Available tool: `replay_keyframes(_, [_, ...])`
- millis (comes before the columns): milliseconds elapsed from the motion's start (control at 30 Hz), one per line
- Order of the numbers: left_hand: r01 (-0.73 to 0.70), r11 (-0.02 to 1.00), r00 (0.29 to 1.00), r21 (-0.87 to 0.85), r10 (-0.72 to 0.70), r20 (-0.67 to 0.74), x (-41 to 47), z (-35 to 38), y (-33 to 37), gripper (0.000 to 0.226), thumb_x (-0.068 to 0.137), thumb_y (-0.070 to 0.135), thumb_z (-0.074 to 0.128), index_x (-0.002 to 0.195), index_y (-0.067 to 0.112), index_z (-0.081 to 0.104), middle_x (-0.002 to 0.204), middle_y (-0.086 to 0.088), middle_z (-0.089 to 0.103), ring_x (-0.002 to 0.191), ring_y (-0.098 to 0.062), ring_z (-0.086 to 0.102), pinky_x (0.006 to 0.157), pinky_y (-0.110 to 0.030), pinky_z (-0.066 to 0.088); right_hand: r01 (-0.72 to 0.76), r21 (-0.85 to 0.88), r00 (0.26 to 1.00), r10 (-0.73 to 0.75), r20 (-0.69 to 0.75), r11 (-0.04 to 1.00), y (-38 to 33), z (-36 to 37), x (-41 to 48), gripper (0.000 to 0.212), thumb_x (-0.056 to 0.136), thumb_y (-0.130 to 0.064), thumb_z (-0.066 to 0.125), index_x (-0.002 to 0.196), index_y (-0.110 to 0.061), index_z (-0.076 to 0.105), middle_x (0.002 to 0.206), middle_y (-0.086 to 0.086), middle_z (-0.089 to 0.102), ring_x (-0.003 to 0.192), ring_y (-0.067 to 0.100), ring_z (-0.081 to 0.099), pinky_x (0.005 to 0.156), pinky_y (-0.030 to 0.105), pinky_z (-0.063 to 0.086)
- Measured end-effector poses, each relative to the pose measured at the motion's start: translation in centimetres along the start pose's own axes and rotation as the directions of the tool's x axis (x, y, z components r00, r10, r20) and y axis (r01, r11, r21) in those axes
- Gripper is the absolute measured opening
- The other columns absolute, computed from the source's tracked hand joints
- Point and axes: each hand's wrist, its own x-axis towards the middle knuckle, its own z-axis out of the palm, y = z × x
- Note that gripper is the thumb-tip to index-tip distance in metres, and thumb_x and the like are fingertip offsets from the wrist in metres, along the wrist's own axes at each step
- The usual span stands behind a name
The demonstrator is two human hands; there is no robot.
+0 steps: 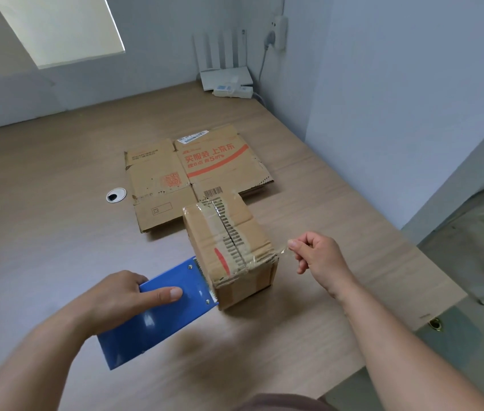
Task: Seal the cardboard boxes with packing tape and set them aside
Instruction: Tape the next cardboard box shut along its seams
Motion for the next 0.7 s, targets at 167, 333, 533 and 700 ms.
replay_keyframes(167, [0.060,0.998,0.998,0.007,-0.060,0.006,1.0,0.7,-0.5,0.082,0.043,0.083,0.053,0.082,0.013,0.068,0.076,-0.002,0.071,0.073,-0.019,0.066,0.065,-0.027,0.040,-0.010,0.007,0.998,0.010,0.066,1.000,0.4,1.6,0.5,0.024,0.090,-0.009,0.061,0.068,-0.011,0.055,0.057,0.000,0.050,0.040,0.007,0.044,0.046,0.022,0.045])
replay_keyframes(333, [0.077,0.995,0.997,-0.067,-0.076,0.018,1.6,1.9,-0.2,0.087,0.035,0.086,0.053,0.083,0.014,0.068,0.073,-0.001,0.070,0.066,-0.017,0.065,0.061,-0.025,0.041,-0.130,0.110,0.979,0.110,0.170,0.985,1.4,4.1,0.6,0.025,0.095,-0.020,0.057,0.071,-0.014,0.051,0.055,-0.001,0.047,0.043,0.008,0.041,0.044,0.022,0.036])
replay_keyframes(533, [0.069,0.995,0.998,-0.078,-0.069,0.005,1.5,2.3,0.0,0.091,0.029,0.086,0.050,0.081,0.013,0.067,0.072,-0.002,0.069,0.065,-0.018,0.064,0.060,-0.025,0.041,-0.221,-0.083,0.974,0.224,0.028,0.972,4.1,6.0,0.8,0.019,0.095,-0.017,0.049,0.081,-0.009,0.058,0.075,0.005,0.058,0.071,0.021,0.051,0.064,0.031,0.039])
replay_keyframes(700, [0.064,0.996,0.998,-0.067,-0.065,-0.013,1.6,2.4,-0.1,0.090,0.031,0.087,0.048,0.080,0.014,0.065,0.074,-0.001,0.068,0.068,-0.018,0.064,0.060,-0.025,0.040,-0.122,-0.133,0.926,0.065,-0.372,0.984,0.9,4.4,-0.6,0.026,0.099,-0.030,0.045,0.084,-0.013,0.059,0.082,0.001,0.060,0.079,0.023,0.054,0.070,0.033,0.040])
